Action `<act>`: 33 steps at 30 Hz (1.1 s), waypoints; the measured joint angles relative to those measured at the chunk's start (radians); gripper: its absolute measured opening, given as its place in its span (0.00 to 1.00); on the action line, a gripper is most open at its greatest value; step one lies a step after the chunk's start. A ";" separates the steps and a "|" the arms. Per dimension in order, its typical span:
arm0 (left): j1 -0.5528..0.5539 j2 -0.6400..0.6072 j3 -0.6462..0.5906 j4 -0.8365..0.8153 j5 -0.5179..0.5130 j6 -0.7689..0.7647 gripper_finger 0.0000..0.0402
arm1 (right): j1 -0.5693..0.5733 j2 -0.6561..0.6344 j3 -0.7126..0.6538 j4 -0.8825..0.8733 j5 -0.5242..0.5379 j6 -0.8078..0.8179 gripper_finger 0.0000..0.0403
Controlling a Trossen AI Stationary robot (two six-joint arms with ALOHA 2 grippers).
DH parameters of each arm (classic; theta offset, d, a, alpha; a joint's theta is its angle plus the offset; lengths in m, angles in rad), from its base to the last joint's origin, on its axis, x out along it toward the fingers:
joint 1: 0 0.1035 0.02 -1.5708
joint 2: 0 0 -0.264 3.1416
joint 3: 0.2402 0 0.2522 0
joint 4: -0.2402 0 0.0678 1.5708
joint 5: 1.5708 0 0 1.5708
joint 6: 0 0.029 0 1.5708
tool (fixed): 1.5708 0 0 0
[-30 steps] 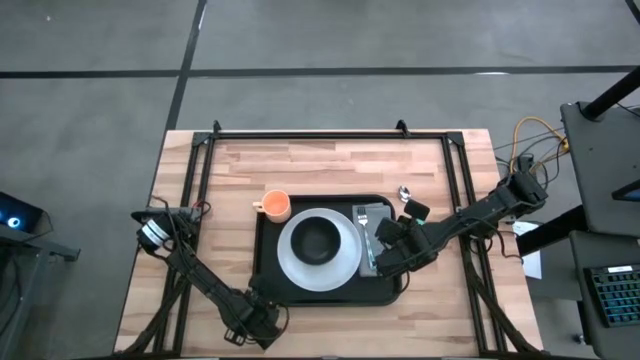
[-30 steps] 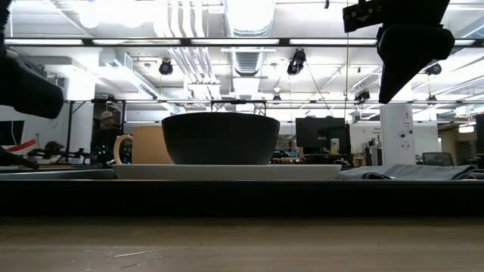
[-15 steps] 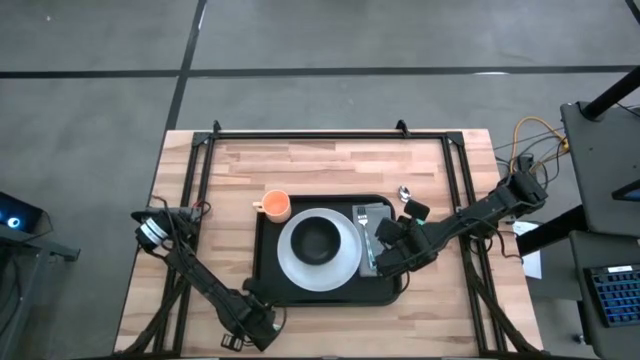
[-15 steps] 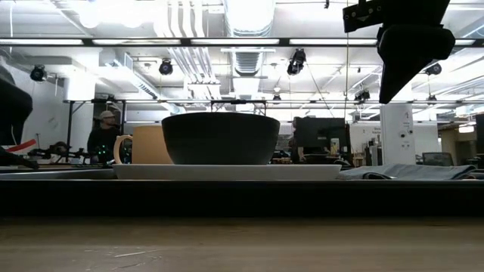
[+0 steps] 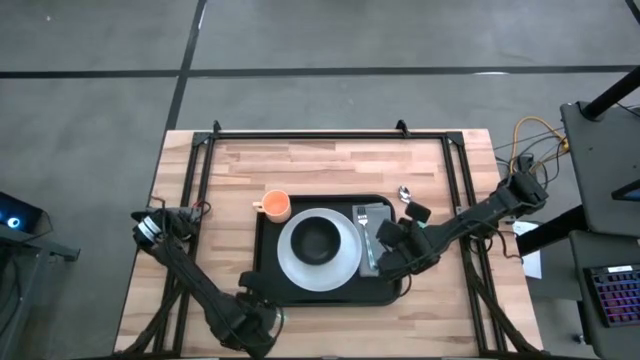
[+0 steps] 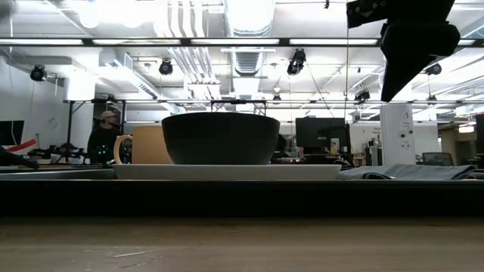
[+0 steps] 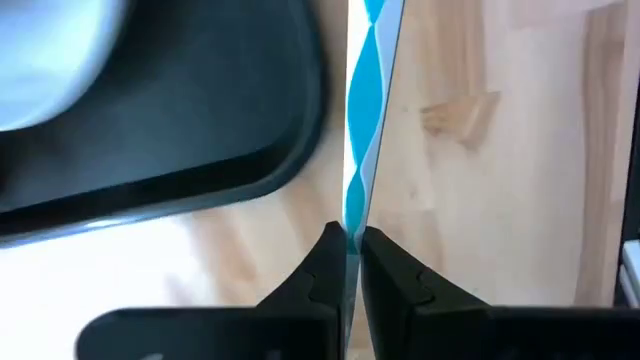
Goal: Set up tray
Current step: Put the blue spoon on the gray napkin to the right of the blue knife
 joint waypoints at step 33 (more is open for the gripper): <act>0.218 0.057 0.126 -0.191 -1.250 0.947 0.00 | 0.120 -0.180 -0.310 1.069 0.496 0.017 0.34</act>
